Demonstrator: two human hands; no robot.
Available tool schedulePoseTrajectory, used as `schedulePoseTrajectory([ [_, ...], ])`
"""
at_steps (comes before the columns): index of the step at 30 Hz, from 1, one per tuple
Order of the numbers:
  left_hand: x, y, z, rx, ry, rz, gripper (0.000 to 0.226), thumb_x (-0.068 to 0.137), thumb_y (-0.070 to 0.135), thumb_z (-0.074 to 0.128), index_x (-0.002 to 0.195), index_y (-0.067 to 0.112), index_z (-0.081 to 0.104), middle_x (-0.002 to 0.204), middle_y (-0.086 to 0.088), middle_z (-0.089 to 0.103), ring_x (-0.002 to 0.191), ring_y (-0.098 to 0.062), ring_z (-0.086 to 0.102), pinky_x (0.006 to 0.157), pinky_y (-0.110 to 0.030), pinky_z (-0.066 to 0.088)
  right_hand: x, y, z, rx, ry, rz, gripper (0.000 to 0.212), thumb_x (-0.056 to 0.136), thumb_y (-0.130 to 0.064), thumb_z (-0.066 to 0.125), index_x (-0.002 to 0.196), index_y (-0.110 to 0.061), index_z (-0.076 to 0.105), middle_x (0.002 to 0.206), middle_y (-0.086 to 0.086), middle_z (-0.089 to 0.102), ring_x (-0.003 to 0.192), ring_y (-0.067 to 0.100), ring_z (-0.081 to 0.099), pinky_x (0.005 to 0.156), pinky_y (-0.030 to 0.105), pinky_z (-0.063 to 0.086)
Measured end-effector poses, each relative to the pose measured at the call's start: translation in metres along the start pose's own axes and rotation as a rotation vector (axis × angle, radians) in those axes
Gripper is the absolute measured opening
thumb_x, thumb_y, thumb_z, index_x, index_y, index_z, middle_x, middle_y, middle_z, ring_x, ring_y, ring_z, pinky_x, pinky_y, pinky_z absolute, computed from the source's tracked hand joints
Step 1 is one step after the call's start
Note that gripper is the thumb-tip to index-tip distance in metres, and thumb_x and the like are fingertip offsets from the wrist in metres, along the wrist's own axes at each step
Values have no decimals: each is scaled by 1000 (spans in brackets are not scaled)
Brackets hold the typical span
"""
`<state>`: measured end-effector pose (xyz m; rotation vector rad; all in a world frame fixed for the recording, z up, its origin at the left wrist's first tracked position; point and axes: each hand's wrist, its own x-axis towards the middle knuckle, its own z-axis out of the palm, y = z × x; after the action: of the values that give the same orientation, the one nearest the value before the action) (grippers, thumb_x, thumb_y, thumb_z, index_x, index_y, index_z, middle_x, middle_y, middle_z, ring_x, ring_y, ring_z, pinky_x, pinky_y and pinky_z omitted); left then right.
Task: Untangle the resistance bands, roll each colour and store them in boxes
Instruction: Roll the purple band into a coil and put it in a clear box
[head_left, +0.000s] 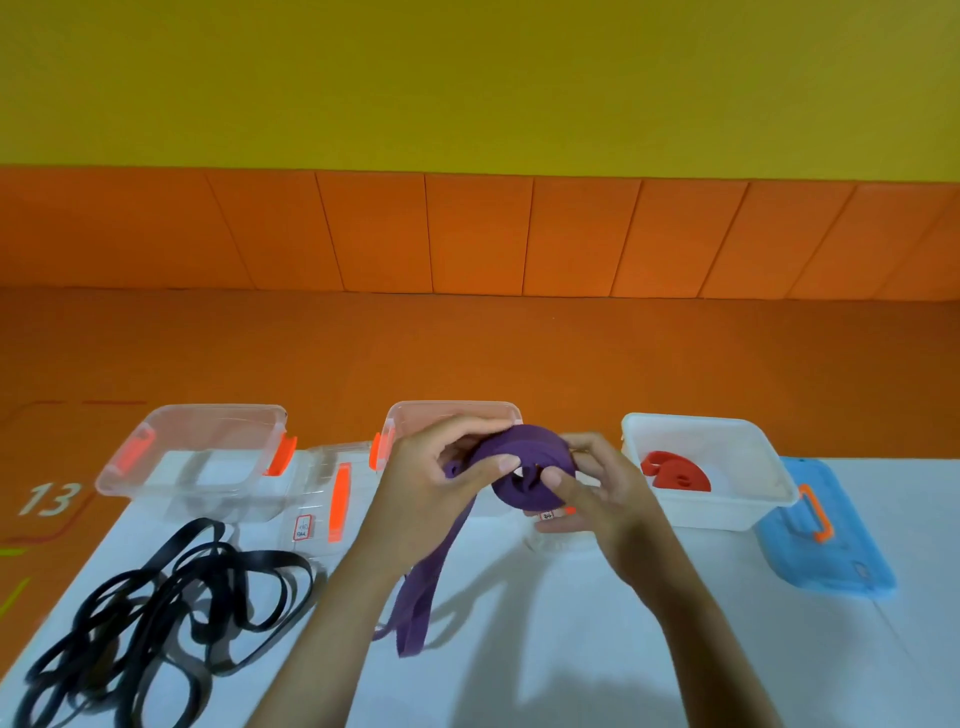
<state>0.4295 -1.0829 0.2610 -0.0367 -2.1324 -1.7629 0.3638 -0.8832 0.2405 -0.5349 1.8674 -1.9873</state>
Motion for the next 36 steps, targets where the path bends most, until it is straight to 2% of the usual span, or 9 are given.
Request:
schedulePoseTrajectory([
  [2, 7, 5, 1, -51, 36, 13, 34, 87, 27, 88, 117, 37, 76, 115, 12, 79, 111, -11, 74, 90, -18, 56, 3, -4, -1, 81, 35, -29, 22, 93, -28, 74, 113, -23, 69, 122, 18, 69, 103, 35, 76, 79, 44, 66],
  [5, 17, 8, 0, -97, 100, 2, 35, 78, 41, 89, 111, 38, 79, 110, 9, 81, 107, -13, 76, 88, -22, 58, 6, -1, 8, 268, 26, -46, 25, 95, -27, 73, 114, -13, 64, 125, 21, 70, 110, 43, 73, 87, 46, 63],
  [8, 23, 6, -9, -83, 60, 1, 32, 77, 38, 91, 108, 36, 83, 108, 5, 80, 100, -20, 76, 86, -32, 61, 8, 3, 15, 377, -18, -18, 24, 95, -26, 75, 110, -13, 62, 126, 23, 69, 115, 45, 71, 90, 48, 62],
  [13, 29, 7, -20, 32, -42, 26, 31, 79, 24, 93, 104, 40, 83, 108, 15, 80, 98, -8, 77, 80, -14, 57, 17, -4, 5, -16, -30, -2, 29, 85, -40, 82, 107, -25, 73, 112, -2, 76, 104, 26, 76, 82, 33, 63],
  [18, 32, 8, -14, 18, 46, 37, 30, 78, 35, 94, 104, 39, 81, 104, 13, 81, 97, -8, 77, 81, -15, 57, 28, -10, 6, 122, 66, -78, 28, 80, -34, 84, 103, -20, 75, 106, 12, 78, 100, 32, 78, 80, 40, 65],
  [23, 42, 12, -27, -87, -4, 35, 37, 82, 11, 90, 116, 24, 83, 112, 1, 76, 105, -16, 74, 88, -21, 56, 37, -12, 12, 252, 70, -51, 43, 77, -38, 90, 101, -8, 70, 114, 25, 70, 107, 38, 74, 85, 47, 64],
  [28, 48, 16, -29, 5, 38, 56, 30, 81, 20, 91, 107, 33, 83, 103, 8, 80, 97, -11, 77, 83, -16, 56, 45, -24, 9, -7, -30, -51, 40, 77, -40, 89, 111, -24, 74, 109, 4, 76, 101, 29, 77, 79, 44, 66],
  [31, 48, 14, -24, -75, 108, 19, 27, 76, 30, 92, 101, 35, 83, 100, 7, 82, 93, -8, 77, 81, -17, 57, 45, -25, 10, 65, -4, -82, 37, 78, -35, 88, 111, -24, 75, 109, 9, 77, 98, 32, 78, 78, 41, 66],
  [36, 44, 11, -32, -79, 0, -22, 36, 87, 21, 86, 121, 32, 81, 113, 2, 80, 108, -15, 74, 93, -29, 59, 45, -14, 20, 198, 24, -79, 39, 77, -28, 88, 109, -12, 71, 110, 17, 75, 104, 36, 76, 85, 46, 65],
])
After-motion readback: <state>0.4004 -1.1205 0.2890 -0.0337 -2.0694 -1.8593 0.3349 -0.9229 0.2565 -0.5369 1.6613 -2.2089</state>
